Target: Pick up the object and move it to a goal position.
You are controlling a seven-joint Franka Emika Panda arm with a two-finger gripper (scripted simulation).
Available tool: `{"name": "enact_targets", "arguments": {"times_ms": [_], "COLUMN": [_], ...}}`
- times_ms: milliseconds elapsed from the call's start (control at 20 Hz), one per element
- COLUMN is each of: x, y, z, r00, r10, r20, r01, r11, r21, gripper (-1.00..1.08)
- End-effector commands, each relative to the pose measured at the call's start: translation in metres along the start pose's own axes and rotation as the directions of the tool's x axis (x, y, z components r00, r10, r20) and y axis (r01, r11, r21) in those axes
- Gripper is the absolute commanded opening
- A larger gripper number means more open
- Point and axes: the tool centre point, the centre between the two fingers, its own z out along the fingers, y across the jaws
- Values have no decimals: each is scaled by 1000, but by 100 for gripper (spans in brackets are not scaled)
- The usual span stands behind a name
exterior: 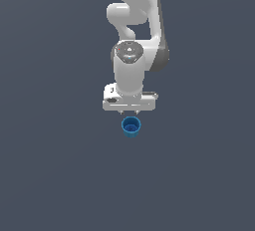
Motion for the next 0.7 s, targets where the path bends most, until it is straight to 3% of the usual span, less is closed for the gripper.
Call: {"name": "enact_targets", "arguments": {"times_ms": [0, 400, 650], "x": [-1, -7, -13], "y": [0, 2, 4], "z": [1, 10, 20], "r00": [1000, 991, 963], "r10": [12, 130, 256], "r20": [3, 37, 85], "r01": [-12, -132, -266], "r11": [1000, 989, 955], "r21": [6, 68, 130], "gripper": [28, 28, 28]}}
